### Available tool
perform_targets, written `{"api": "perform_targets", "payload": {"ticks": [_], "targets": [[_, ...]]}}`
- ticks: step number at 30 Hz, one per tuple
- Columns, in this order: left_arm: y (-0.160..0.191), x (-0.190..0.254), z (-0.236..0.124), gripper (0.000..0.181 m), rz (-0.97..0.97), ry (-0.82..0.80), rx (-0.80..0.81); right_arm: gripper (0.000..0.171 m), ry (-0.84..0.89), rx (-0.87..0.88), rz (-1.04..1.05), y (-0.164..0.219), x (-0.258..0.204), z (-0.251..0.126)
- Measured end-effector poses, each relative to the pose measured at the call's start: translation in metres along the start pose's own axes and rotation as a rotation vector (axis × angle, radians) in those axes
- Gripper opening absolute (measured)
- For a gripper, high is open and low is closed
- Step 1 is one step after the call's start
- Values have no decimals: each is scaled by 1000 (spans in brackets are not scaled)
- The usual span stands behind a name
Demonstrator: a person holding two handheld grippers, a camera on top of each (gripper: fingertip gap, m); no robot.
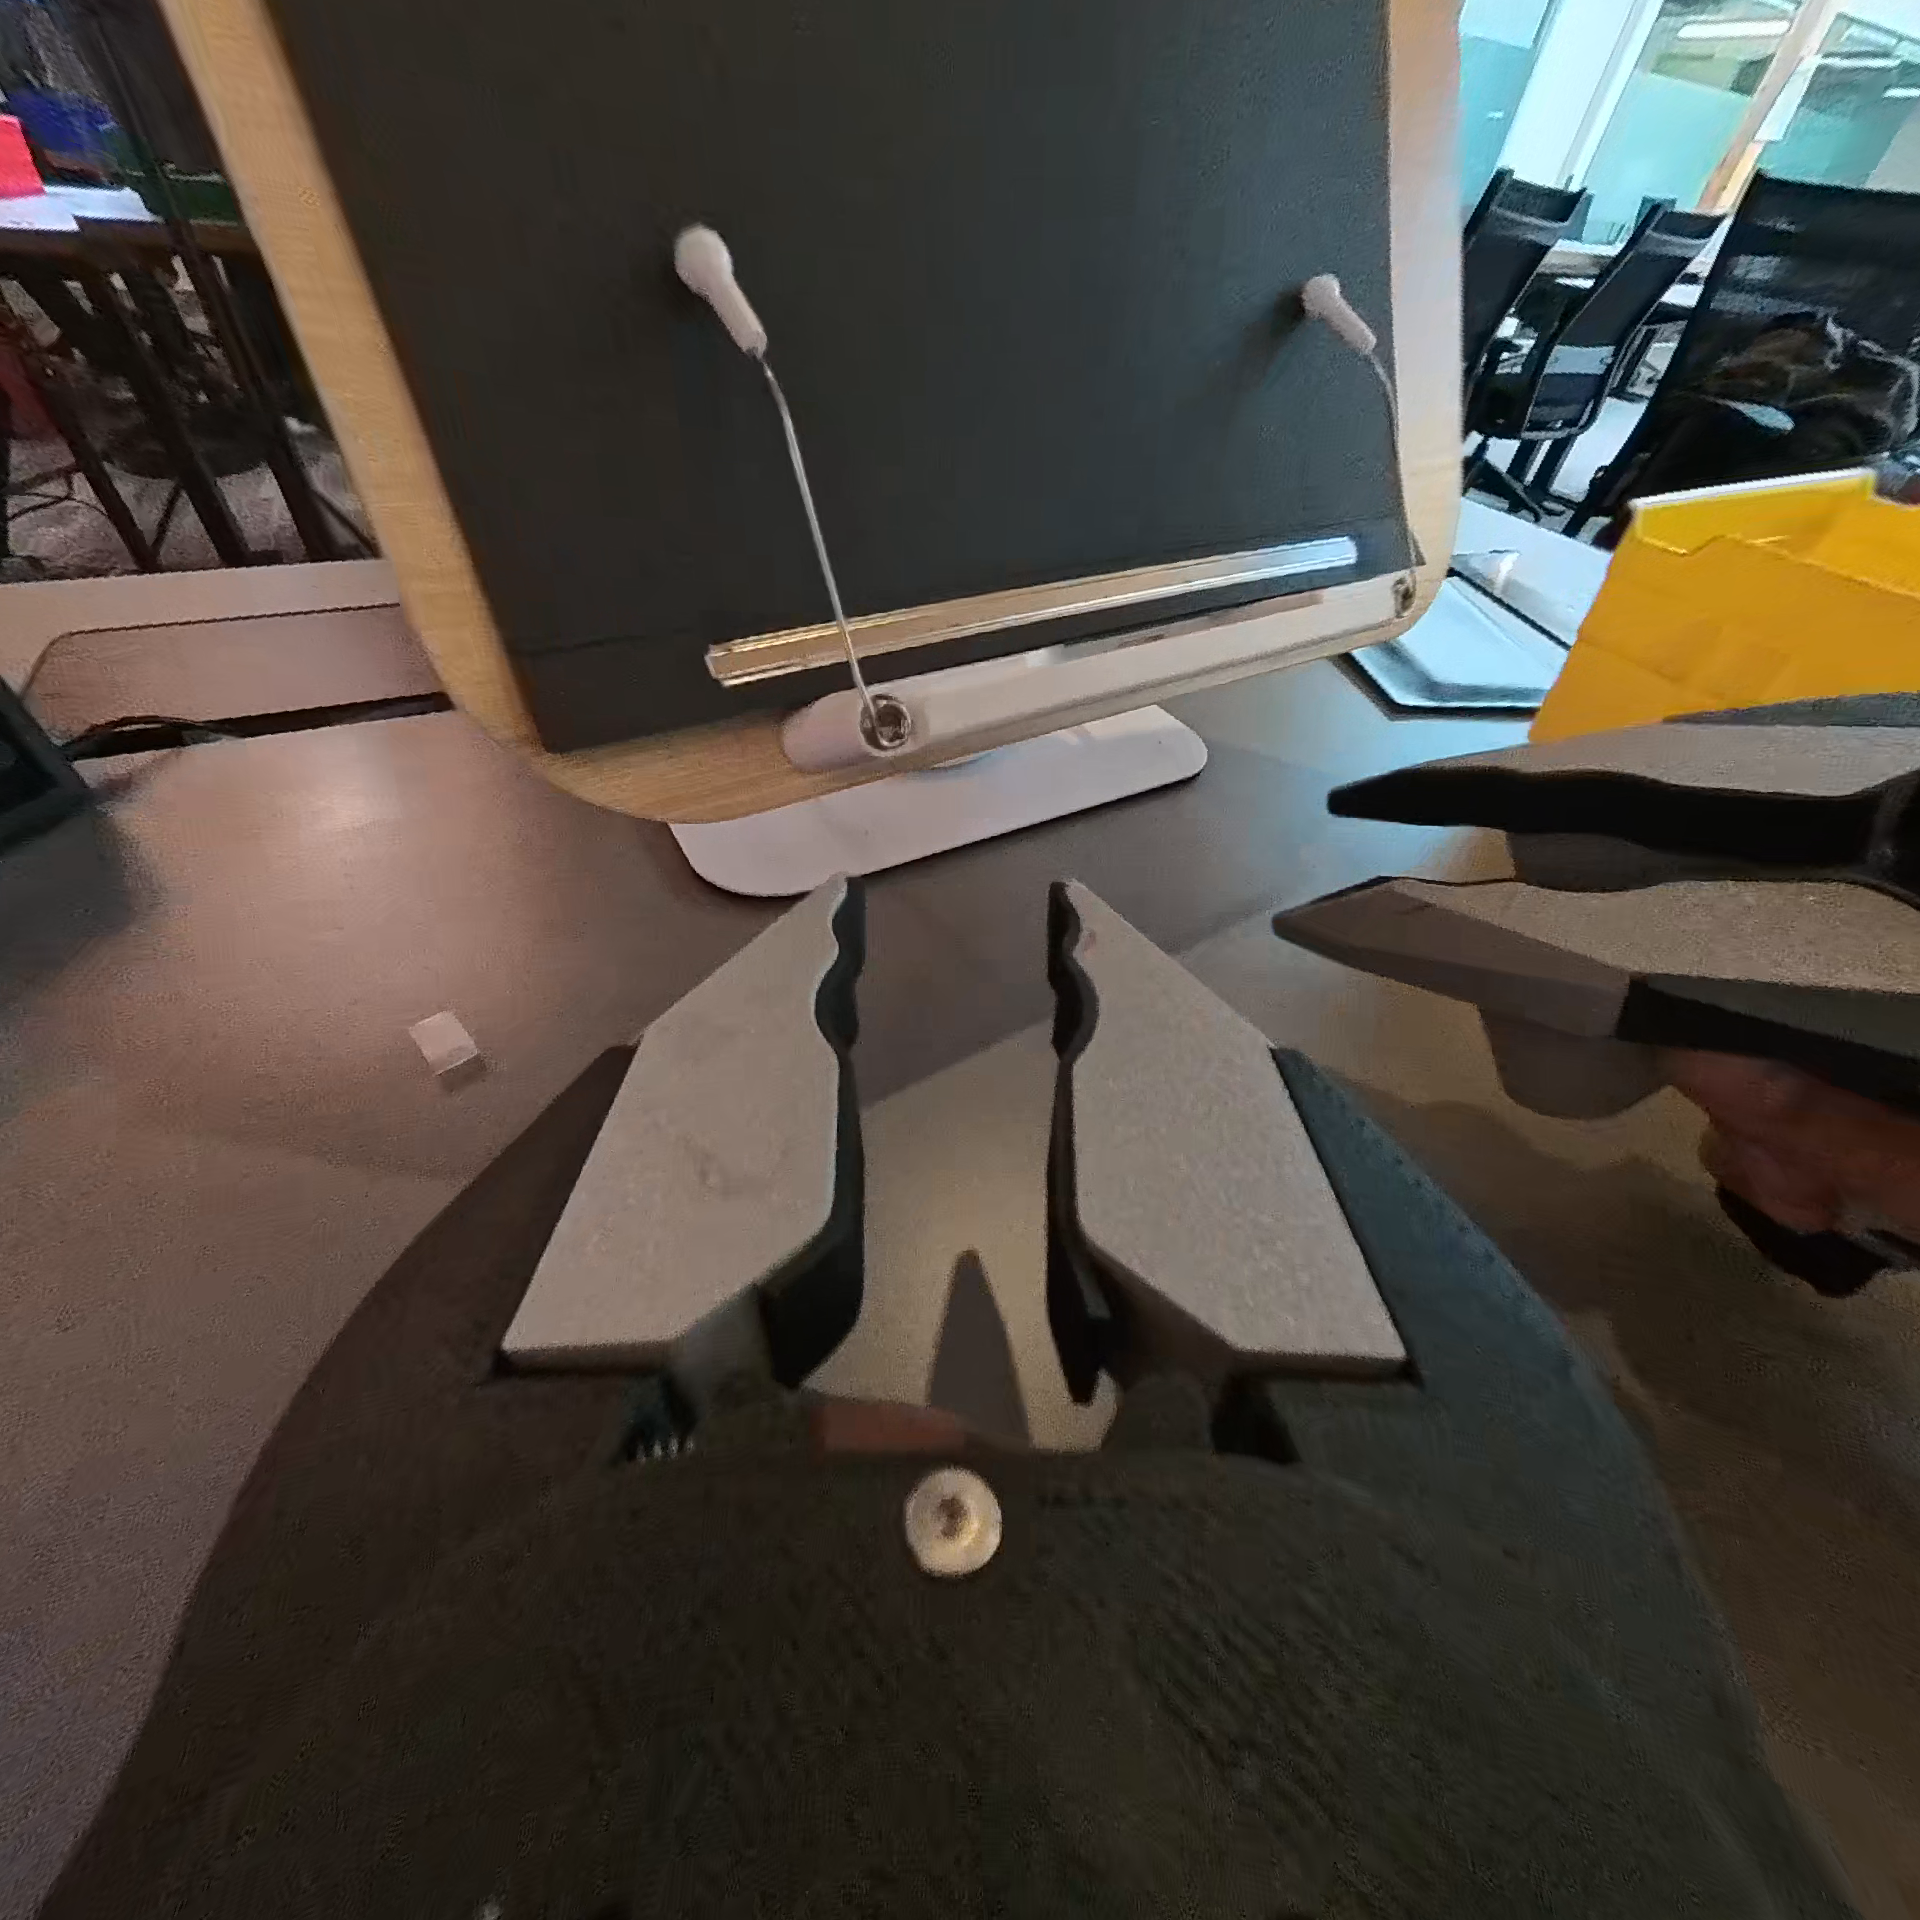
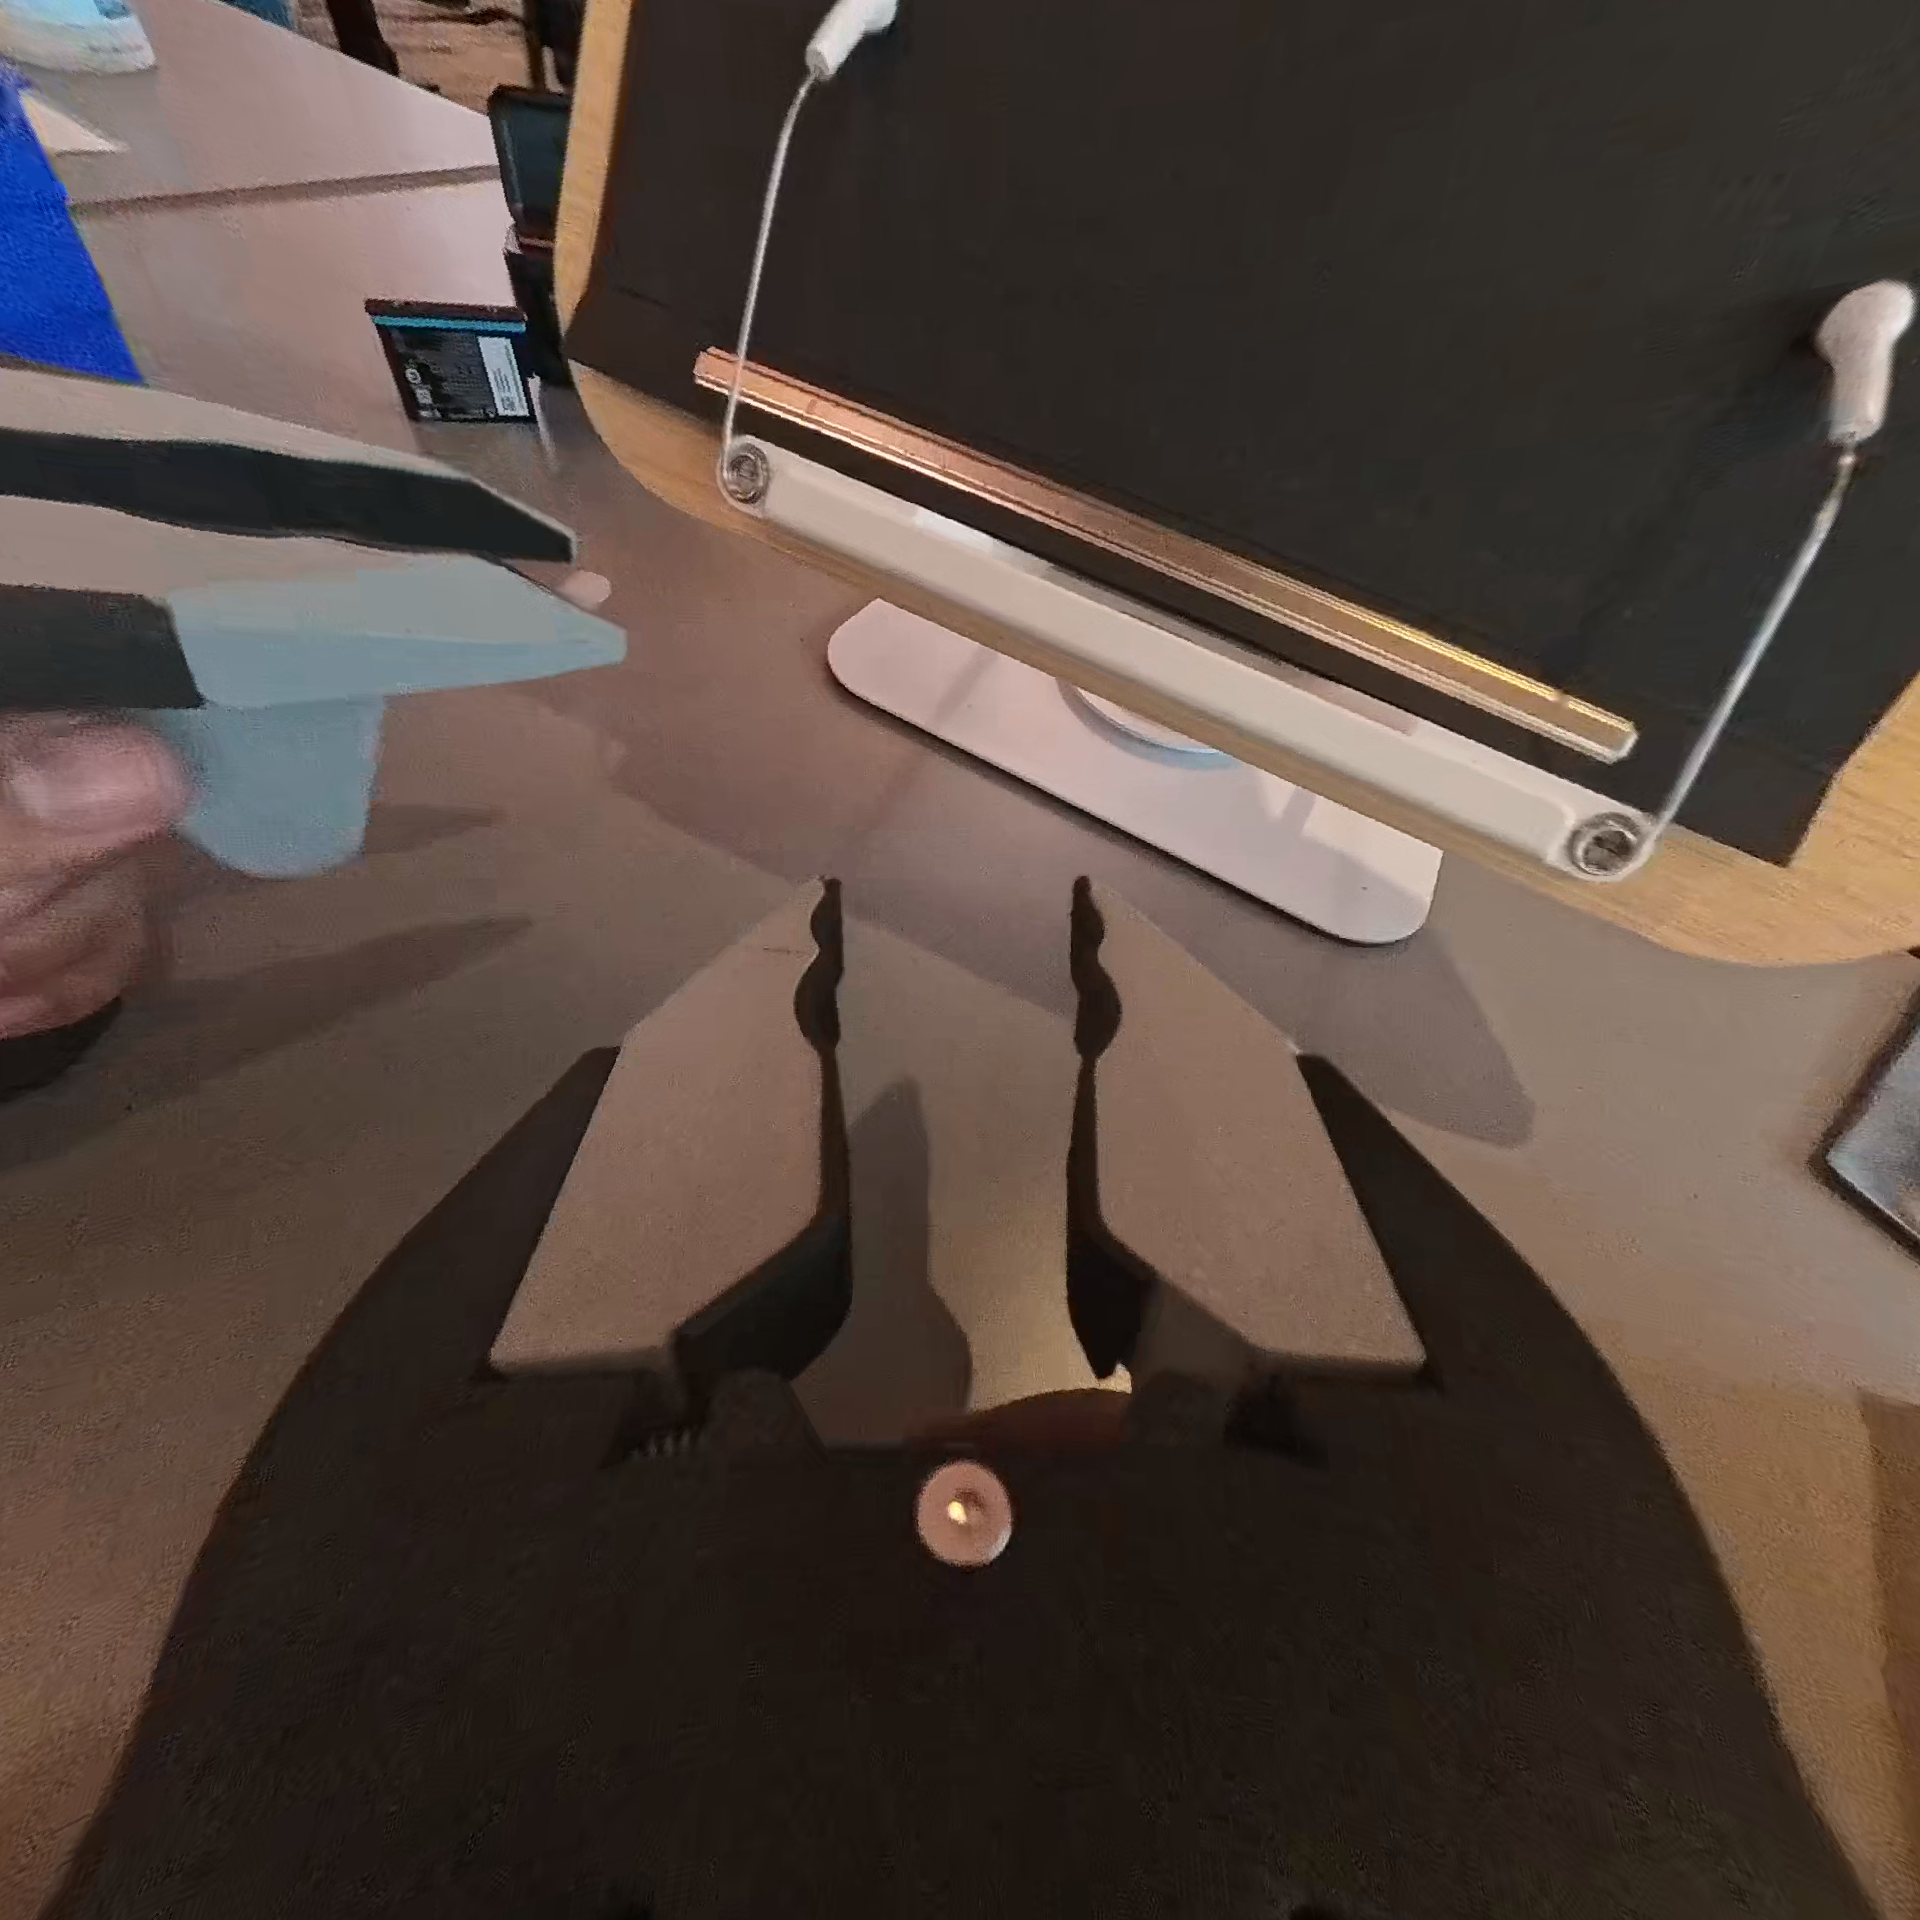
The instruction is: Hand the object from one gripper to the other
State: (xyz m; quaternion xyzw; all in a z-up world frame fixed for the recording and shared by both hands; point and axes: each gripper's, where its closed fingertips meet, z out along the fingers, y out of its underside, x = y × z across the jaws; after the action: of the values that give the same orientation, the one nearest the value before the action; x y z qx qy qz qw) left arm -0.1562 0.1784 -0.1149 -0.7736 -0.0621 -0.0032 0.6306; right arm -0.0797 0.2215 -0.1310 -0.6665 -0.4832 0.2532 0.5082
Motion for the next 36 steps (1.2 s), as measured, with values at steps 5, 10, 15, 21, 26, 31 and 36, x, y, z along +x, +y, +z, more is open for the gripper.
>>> {"api": "perform_targets", "payload": {"ticks": [5,10,15,21,26,31,36], "targets": [[0,6,19,33,106,-2,-19,60,-74,-39,27,5,-5,23],[9,13,36,30,51,132,-107,62,-73,-44,-63,0,8,47],[1,16,23,20,-13,203,-41,73,-31,-21,-79,-5,9,50],[0,19,16,5,-78,267,-31,73,-47,16,-55,-6,-5,32],[10,33,14,10,70,254,-86,69,-74,-3,-81,-2,-13,29],[13,30,5,7,167,162,-76,67,-36,-26,-112,4,-15,21],[28,21,-19,31,137,120,-153,65,-35,-28,-95,8,-25,5]]}}
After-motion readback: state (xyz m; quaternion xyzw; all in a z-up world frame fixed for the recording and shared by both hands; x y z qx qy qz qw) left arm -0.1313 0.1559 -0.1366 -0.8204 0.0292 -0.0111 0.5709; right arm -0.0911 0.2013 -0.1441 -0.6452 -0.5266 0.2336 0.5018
